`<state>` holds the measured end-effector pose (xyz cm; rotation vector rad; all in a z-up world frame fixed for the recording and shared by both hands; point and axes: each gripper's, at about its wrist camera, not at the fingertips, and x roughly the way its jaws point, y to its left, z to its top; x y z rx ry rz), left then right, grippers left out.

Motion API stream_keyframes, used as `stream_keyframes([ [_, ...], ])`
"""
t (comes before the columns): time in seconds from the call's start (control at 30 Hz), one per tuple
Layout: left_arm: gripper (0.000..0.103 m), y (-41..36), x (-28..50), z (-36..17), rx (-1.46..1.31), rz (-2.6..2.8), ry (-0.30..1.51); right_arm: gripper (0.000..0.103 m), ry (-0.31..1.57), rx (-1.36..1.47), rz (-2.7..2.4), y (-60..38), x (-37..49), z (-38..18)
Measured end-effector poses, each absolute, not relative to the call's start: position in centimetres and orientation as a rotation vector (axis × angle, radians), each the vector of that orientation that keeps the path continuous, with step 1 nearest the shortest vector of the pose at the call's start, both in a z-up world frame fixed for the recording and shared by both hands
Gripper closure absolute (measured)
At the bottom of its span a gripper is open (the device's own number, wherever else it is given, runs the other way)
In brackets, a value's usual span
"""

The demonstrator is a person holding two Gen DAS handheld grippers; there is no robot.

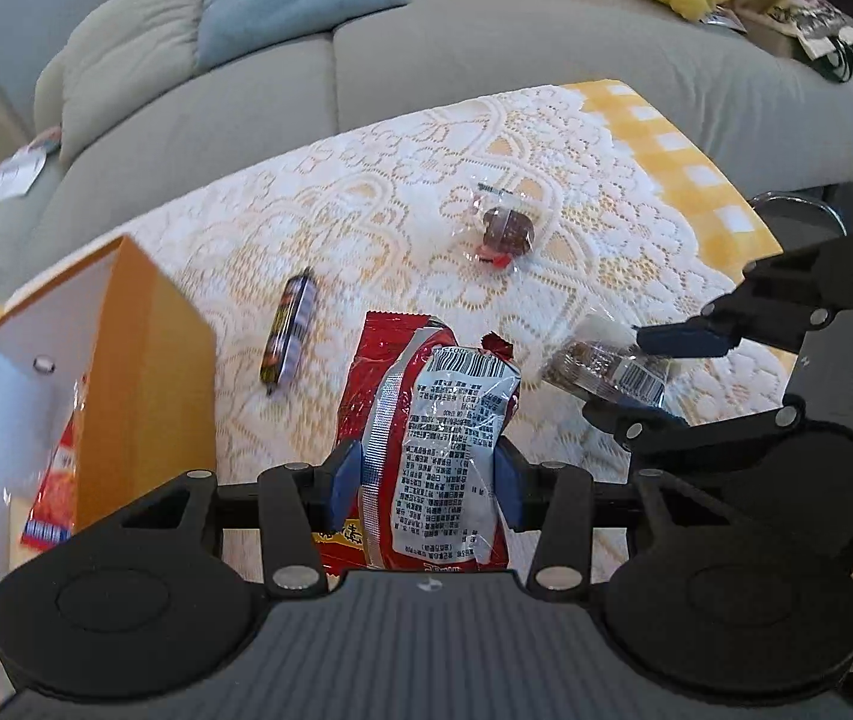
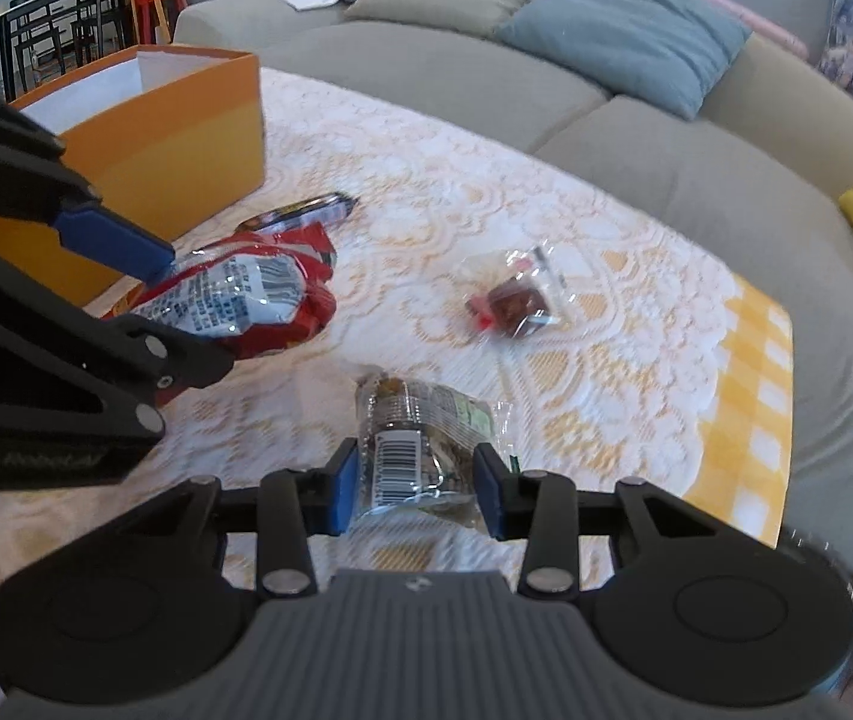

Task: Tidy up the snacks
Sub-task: 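Carry the red snack bag into the box with the left tool while the right tool carries the clear packet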

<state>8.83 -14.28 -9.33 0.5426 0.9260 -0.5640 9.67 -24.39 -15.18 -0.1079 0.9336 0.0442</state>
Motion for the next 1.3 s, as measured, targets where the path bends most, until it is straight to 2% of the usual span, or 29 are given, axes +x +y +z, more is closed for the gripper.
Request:
stream_keyframes([
  [0.37,0.051,-9.9,6.1,-7.2,0.405,-0.532,1.011,0.064,1.05,-0.008,0.04,-21.8,6.0,-13.5],
  [0.73,0.051,-5.1,6.6,-3.6,0.183,-0.527,1.078,0.064,1.041,-0.008,0.099,-17.9,5.0,-10.6],
  [1.07,0.051,-0.7,10.6,0.6,0.124,-0.492,1.064,0.064,0.993,0.084,0.206,-15.1,8.5,-6.5],
  [1.3,0.051,1.8,15.4,3.1,0.218,-0.41,0.976,0.064,0.943,0.248,0.324,-14.1,13.7,-3.8],
])
